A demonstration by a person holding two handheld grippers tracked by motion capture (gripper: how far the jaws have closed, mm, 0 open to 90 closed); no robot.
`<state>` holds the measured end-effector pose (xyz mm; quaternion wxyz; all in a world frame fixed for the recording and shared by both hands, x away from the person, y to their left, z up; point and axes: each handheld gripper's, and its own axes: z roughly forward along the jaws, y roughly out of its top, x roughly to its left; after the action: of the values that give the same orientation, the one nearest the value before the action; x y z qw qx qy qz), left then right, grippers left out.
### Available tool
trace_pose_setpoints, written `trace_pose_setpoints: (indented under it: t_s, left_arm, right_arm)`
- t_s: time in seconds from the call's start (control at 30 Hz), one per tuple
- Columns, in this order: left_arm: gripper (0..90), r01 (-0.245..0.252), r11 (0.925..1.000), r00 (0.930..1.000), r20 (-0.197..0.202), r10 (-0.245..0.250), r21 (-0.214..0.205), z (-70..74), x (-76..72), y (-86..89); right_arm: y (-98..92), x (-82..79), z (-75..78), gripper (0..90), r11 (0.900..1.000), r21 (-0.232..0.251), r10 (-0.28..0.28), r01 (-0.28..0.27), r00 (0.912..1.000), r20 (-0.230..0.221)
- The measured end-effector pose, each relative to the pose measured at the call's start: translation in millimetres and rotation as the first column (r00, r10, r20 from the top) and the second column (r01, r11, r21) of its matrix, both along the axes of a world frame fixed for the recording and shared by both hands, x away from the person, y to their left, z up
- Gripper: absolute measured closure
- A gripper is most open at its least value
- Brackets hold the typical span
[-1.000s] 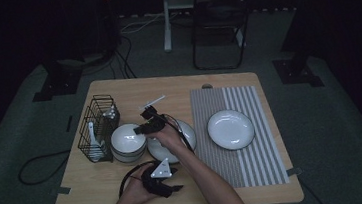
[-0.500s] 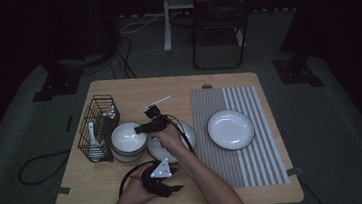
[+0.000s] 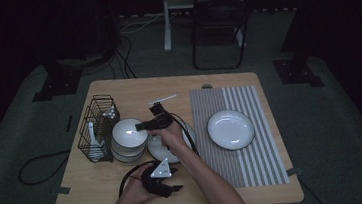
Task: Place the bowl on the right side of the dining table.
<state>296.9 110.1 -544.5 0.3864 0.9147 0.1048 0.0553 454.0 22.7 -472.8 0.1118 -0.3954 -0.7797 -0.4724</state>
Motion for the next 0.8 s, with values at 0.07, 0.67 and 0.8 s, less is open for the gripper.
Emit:
trace_pose_setpoints:
  t_s: [0.07,0.67,0.8]
  left_arm:
    - [36.9,0.000,1.0000,1.0000,0.000,0.000,0.000,0.0,0.0,0.0]
    - [36.8,0.002,1.0000,1.0000,0.001,-0.002,-0.001,0.0,0.4,0.0]
    - [36.8,0.002,1.0000,1.0000,0.001,-0.002,0.000,0.0,0.4,0.0]
  right_arm:
    - [-2.1,0.6,-0.2,80.9,0.9999,0.009,-0.007,0.007,1.0000,-0.004]
    - [-28.4,7.3,2.4,80.8,0.9965,0.055,-0.063,0.064,0.9979,-0.017]
    - [-35.4,8.7,3.7,80.7,0.9950,0.056,-0.082,0.083,0.9965,-0.015]
